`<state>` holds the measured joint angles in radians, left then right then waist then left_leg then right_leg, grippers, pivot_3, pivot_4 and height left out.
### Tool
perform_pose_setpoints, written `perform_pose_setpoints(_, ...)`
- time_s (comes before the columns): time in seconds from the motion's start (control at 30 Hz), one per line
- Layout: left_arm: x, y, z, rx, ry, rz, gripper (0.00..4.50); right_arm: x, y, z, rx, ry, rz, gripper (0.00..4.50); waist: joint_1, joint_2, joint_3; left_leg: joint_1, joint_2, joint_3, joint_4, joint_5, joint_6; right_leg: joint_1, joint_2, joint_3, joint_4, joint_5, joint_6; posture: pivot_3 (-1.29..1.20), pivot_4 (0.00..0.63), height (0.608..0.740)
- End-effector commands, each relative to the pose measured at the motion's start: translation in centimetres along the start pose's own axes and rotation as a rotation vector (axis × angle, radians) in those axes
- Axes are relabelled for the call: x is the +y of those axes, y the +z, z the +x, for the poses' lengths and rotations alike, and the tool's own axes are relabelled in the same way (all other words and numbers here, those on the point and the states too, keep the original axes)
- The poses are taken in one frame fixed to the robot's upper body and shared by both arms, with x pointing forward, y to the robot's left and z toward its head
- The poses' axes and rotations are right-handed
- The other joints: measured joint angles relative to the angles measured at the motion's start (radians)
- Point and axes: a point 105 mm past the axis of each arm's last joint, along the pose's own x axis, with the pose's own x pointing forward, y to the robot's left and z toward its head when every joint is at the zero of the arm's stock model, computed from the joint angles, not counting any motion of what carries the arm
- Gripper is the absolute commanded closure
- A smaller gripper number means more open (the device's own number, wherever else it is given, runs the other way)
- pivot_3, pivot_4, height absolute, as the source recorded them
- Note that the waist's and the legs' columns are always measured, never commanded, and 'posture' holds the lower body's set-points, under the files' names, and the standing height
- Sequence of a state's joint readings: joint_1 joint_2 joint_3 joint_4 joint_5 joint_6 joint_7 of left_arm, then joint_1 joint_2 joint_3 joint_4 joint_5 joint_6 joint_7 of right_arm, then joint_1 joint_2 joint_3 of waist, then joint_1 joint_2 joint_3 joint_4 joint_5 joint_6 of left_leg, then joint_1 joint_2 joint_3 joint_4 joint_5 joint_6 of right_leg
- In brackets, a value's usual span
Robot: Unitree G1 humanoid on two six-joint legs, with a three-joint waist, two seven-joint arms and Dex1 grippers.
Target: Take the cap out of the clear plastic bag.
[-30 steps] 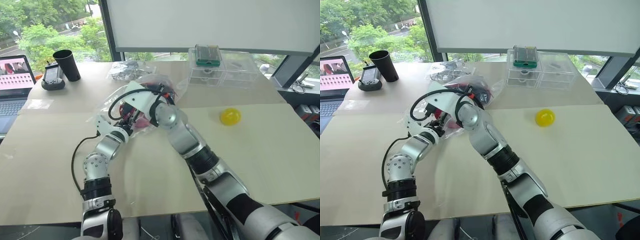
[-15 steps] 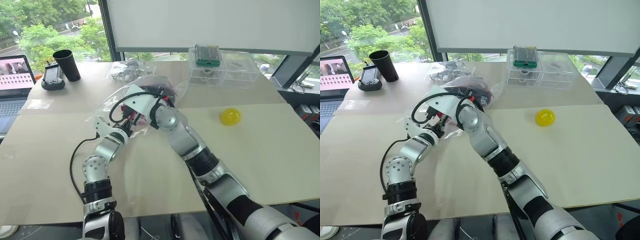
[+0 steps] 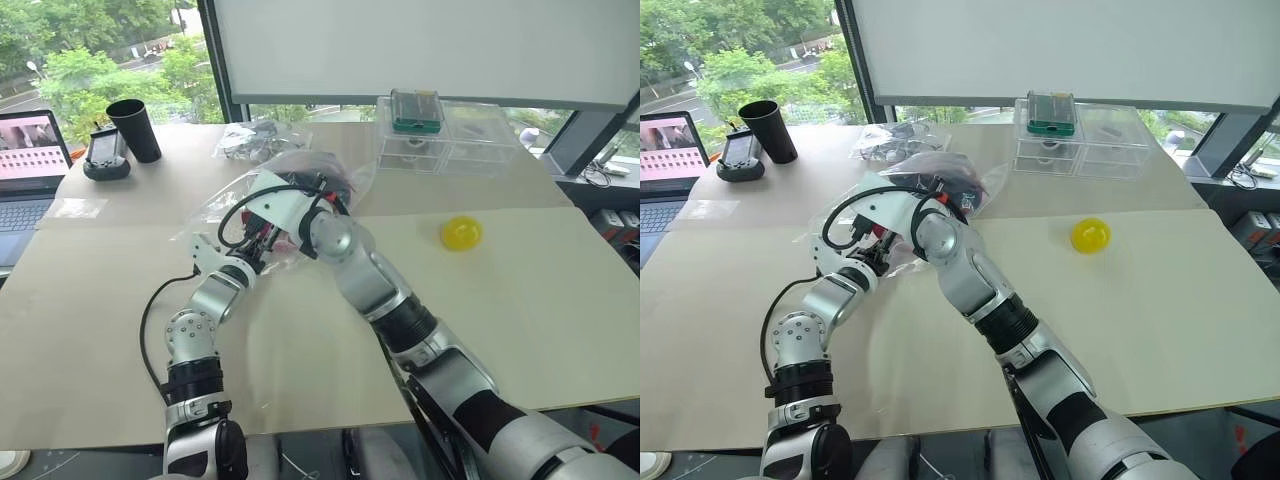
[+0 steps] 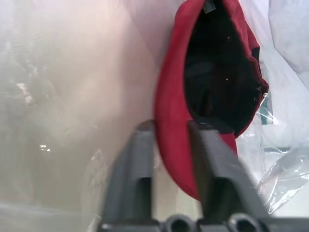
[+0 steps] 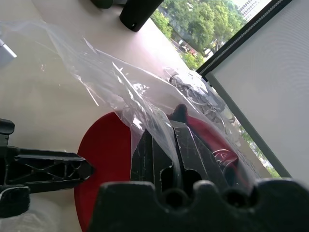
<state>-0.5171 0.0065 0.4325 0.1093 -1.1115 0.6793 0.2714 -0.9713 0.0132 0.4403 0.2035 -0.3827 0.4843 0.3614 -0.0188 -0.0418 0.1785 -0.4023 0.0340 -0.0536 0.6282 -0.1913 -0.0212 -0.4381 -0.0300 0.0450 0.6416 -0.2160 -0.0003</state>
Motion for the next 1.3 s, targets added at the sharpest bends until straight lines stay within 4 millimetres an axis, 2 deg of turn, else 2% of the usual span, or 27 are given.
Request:
perform_pose_setpoints(0.03,-1.1,-0.1,0.3,-0.002,-0.038,0.01,1.35,-0.8,1.7,-0.4,-0.06,-0.031,-0.028,4.5,0.0,0.0,0.0,0.0,0.0,0.0,0.0,0.0,0.0,0.0,0.0,0.0,0.0,0.0,0.0,0.0,0.15,0.74)
perform_pose_setpoints(0.13,-1.1,-0.1,0.4,-0.007,-0.042,0.002,0.23,-0.8,1.7,-0.4,-0.06,-0.031,-0.028,4.5,0.0,0.0,0.0,0.0,0.0,0.0,0.0,0.0,0.0,0.0,0.0,0.0,0.0,0.0,0.0,0.0,0.15,0.74)
perform_pose_setpoints(0.17,-1.1,-0.2,0.5,-0.005,-0.043,0.002,0.05,-0.8,1.7,-0.4,-0.059,-0.031,-0.029,4.5,0.001,0.0,0.0,0.0,0.0,0.0,0.0,0.0,0.0,0.0,0.0,0.0,0.0,0.0,0.0,0.0,0.15,0.74)
perform_pose_setpoints(0.4,-0.8,-0.8,1.9,0.01,-0.04,-0.008,0.05,-0.7,1.8,-0.4,-0.061,-0.029,-0.027,4.5,0.001,0.0,0.0,0.0,0.0,0.0,0.0,0.0,0.0,0.0,0.0,0.0,0.0,0.0,0.0,0.0,0.15,0.74)
perform_pose_setpoints(0.73,-0.7,-1.2,1.8,0.02,-0.054,-0.002,0.05,-0.7,1.8,-0.4,-0.062,-0.026,-0.027,4.5,0.001,0.0,0.0,0.0,0.0,0.0,0.0,0.0,0.0,0.0,0.0,0.0,0.0,0.0,0.001,0.0,0.15,0.74)
perform_pose_setpoints(0.87,-0.8,-1.1,1.5,0.006,-0.063,-0.013,1.14,-0.6,1.8,-0.4,-0.064,-0.024,-0.027,4.5,0.001,0.0,0.0,0.0,0.0,0.0,0.0,0.0,0.0,0.0,0.0,0.0,0.0,0.0,0.001,0.0,0.15,0.74)
perform_pose_setpoints(0.9,-0.8,-1.0,1.5,0.006,-0.065,-0.015,1.63,-0.6,1.8,-0.4,-0.065,-0.023,-0.027,4.5,0.001,0.0,0.0,0.0,0.0,0.0,0.0,0.0,0.0,0.0,0.0,0.0,0.0,0.0,0.001,0.0,0.15,0.74)
perform_pose_setpoints(1.17,-0.7,-1.2,1.4,0.016,-0.061,-0.019,4.46,-0.7,1.8,-0.4,-0.064,-0.023,-0.029,4.5,-0.002,0.0,0.0,0.0,0.0,0.0,0.0,0.0,0.0,0.0,0.0,0.0,0.0,0.0,0.001,0.0,0.15,0.74)
perform_pose_setpoints(1.3,-0.7,-1.2,1.3,0.02,-0.06,-0.025,4.46,-0.6,1.8,-0.4,-0.064,-0.022,-0.031,4.5,-0.002,0.0,0.0,0.0,0.0,0.0,0.0,0.0,0.0,0.0,0.0,0.0,0.0,0.0,0.001,0.0,0.15,0.74)
